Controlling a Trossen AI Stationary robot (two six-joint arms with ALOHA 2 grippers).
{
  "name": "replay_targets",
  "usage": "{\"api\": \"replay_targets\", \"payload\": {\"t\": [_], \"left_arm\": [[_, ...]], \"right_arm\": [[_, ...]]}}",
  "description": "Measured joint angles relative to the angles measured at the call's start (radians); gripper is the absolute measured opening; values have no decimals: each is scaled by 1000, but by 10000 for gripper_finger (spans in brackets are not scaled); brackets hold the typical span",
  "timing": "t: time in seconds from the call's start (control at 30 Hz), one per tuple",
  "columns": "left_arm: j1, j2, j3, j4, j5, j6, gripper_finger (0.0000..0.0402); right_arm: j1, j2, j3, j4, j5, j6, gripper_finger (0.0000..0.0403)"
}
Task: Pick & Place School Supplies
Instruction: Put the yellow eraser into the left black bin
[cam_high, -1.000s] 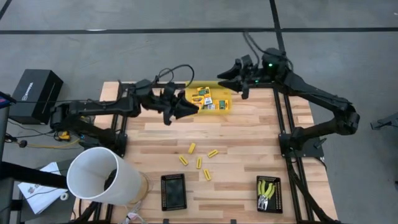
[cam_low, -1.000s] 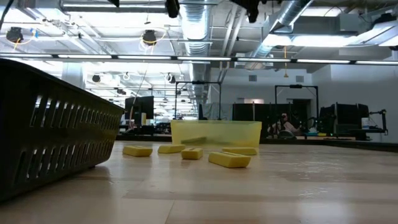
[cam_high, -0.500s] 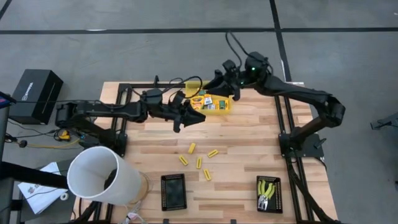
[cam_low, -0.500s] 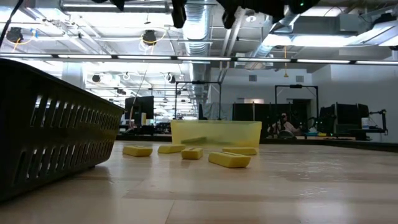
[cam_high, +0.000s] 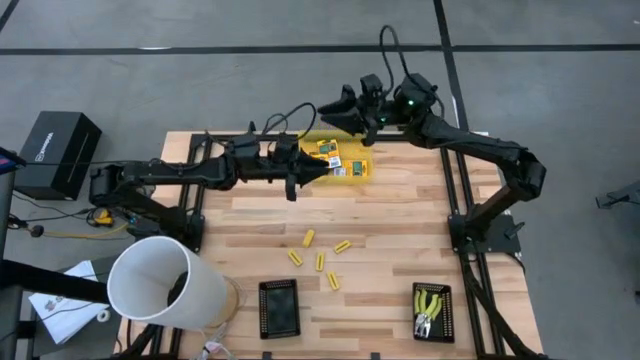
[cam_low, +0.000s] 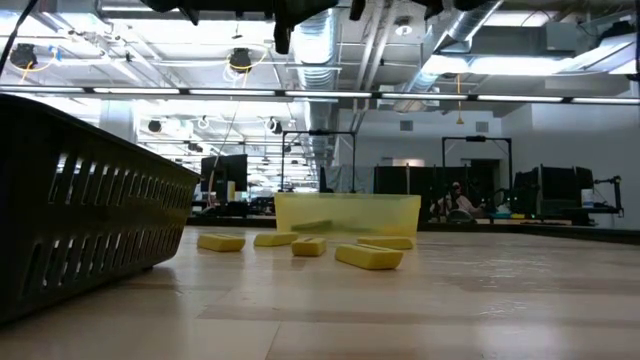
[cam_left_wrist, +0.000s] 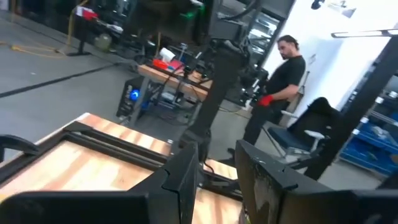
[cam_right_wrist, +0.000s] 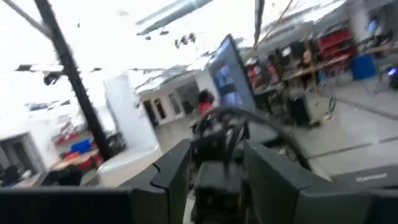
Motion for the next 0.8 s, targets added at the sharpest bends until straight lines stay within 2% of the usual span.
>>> {"api": "replay_targets", "payload": {"t": [0.17, 0.33, 0.47, 0.6, 0.7, 0.8], "left_arm": [[64, 0, 0, -4, 123, -1, 103], [132, 0, 0, -13, 237, -40, 103], [164, 0, 0, -14, 287, -40, 99], [190, 0, 0, -18, 296, -17, 83], [212, 0, 0, -59, 272, 7, 67], [229, 0, 0, -109, 271, 39, 51]], "right_arm": [[6, 67, 39, -7, 9, 104, 134], [12, 108, 74, 98, -18, 210, 128], [14, 106, 94, 132, -24, 193, 121], [-15, 97, 117, 119, -117, 193, 114], [-56, 79, 123, 8, -229, 187, 106], [-88, 50, 120, -216, -307, 60, 98]]}}
